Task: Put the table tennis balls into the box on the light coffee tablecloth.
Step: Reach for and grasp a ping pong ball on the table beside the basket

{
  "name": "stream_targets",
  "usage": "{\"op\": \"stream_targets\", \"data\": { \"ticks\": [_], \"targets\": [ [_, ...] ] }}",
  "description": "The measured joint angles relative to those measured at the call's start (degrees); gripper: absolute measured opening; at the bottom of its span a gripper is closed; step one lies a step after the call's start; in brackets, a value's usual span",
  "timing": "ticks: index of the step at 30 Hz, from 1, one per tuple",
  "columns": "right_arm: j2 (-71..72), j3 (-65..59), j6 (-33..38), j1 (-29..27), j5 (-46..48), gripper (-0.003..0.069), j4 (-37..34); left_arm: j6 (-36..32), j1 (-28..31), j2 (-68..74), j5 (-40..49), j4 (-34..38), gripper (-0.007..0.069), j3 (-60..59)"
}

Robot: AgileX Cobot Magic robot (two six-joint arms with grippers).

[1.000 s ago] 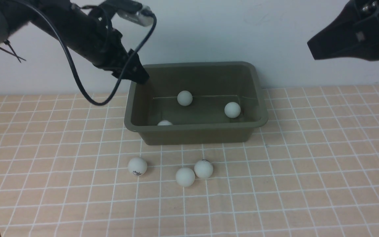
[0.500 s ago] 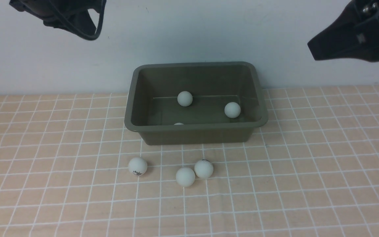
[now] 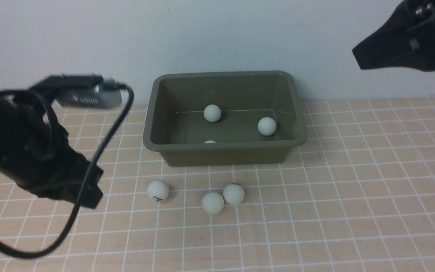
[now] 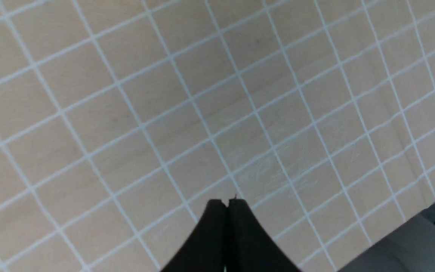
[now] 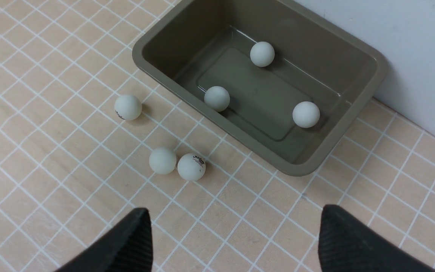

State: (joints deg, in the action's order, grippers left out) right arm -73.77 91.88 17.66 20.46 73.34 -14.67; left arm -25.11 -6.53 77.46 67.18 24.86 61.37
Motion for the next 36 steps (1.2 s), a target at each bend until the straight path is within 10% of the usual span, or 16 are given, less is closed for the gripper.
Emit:
{"op": "stream_targets", "data": {
  "ticks": [18, 36],
  "targets": [
    [0.0, 0.0, 0.0, 0.0, 0.0, 0.0533, 0.0, -9.5, -3.7, 17.3, -26.4, 4.3, 0.0378, -2.6],
    [0.0, 0.0, 0.0, 0.0, -0.1, 0.0533, 0.0, -28.1, -3.9, 28.1, -40.2, 21.8, 0.0394, -2.6]
  ]
}}
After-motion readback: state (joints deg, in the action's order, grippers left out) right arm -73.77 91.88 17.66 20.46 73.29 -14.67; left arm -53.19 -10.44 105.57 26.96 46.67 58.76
